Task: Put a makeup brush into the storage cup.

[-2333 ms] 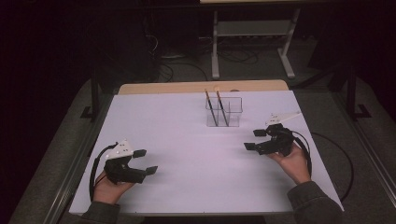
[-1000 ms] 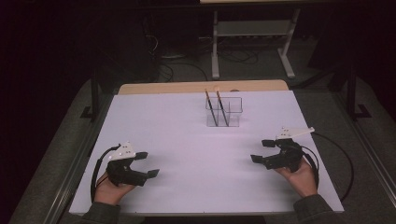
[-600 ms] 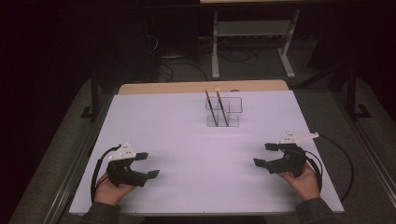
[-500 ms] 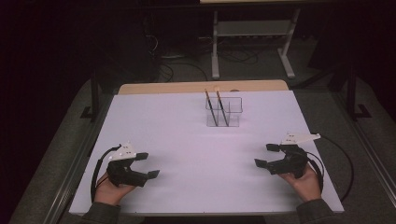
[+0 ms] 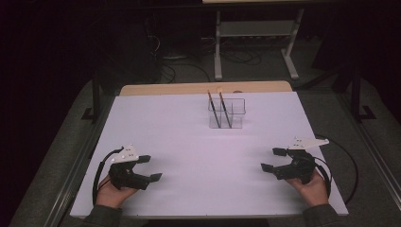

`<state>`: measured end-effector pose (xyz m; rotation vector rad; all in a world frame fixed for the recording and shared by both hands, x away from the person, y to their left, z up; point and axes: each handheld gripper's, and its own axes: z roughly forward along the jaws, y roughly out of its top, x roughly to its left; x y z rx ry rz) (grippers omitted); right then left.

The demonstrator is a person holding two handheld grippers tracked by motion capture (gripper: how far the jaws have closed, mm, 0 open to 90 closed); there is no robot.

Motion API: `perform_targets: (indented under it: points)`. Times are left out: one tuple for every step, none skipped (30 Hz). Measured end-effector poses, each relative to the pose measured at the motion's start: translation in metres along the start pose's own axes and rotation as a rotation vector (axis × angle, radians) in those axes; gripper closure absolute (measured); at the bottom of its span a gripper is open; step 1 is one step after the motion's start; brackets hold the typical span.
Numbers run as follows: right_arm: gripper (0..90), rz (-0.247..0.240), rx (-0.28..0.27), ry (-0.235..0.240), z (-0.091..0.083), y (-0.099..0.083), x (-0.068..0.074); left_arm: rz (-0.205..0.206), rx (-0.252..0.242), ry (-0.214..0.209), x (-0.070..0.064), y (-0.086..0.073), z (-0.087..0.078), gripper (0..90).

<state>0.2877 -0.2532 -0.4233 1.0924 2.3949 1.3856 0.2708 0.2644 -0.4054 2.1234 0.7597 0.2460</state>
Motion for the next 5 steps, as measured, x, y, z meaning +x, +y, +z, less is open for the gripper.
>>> perform_targets:
  points:
    - [14.6,-0.001,0.001,-0.001,0.0,-0.0001,0.0002,-0.002,0.001,-0.002,-0.0001,-0.0001,0.0004,18.8]
    - [14.6,0.0,0.0,0.001,0.0,-0.0002,0.0001,0.0,0.002,-0.003,-0.0001,0.0,0.0007,18.8]
    - [14.6,-0.004,-0.002,0.003,0.0,-0.0003,-0.0003,0.002,0.002,-0.002,-0.0002,0.0,0.0009,18.8]
    - [14.6,-0.002,-0.002,0.003,0.0,-0.0003,-0.0002,0.004,0.002,-0.002,-0.0003,0.0002,0.001,18.7]
    - [14.5,0.001,0.0,0.004,0.0,-0.0004,-0.0001,0.009,0.002,-0.002,-0.0001,0.0004,0.0011,18.7]
